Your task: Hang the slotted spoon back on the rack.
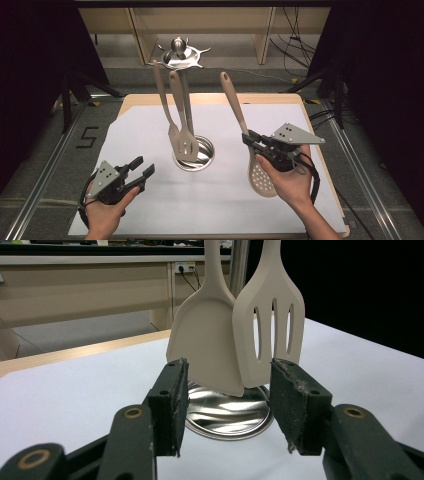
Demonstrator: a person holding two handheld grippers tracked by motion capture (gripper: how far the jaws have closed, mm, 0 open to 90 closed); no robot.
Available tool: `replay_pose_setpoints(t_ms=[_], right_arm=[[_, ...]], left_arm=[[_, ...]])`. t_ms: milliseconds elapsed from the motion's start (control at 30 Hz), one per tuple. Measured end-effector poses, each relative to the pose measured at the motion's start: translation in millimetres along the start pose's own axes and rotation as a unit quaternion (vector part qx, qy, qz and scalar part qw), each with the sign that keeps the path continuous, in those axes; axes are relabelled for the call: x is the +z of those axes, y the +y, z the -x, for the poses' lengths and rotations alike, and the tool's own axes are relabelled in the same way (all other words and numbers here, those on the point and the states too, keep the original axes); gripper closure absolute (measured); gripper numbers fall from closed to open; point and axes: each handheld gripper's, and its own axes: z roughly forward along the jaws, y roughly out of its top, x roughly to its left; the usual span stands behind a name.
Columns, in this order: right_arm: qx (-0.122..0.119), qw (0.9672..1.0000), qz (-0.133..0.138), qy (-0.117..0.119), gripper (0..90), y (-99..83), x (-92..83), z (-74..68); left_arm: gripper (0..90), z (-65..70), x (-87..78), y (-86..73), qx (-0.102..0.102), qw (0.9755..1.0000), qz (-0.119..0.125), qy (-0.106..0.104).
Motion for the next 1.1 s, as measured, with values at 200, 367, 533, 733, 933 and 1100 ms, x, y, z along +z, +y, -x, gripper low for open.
replay_pose_setpoints(t_ms=[200, 367, 533, 733, 933, 1100], right_arm=[[-0.006, 1.0, 0.004, 0.003, 78.9, 6.9, -0.2, -5.0], [-0.026, 0.9996, 0.013, 0.006, 78.9, 11.5, -0.5, -4.8], [-0.018, 0.9996, 0.017, 0.012, 78.9, 13.1, -1.1, -8.6], [-0.014, 0.9995, 0.025, 0.013, 78.9, 16.7, -0.8, -15.1], [-0.016, 0.9992, 0.033, 0.018, 78.9, 19.7, 0.6, -17.0], [-0.021, 0.9988, 0.037, 0.023, 78.9, 22.6, 1.7, -17.9]], left_arm=[[49.6, 1.0, 2.8, 0.6, 0.003, 1.0, 0.007, -0.003], [49.6, 0.7, 1.2, 0.7, 0.006, 1.0, -0.001, 0.004], [49.6, -0.5, 1.6, -0.2, 0.005, 1.0, -0.002, 0.003], [49.6, -1.1, -0.6, -0.6, 0.003, 1.0, -0.002, 0.003], [49.6, -0.3, -0.5, -0.4, 0.003, 1.0, -0.002, 0.002], [49.6, 0.4, -0.4, -0.4, 0.004, 1.0, -0.001, 0.001]])
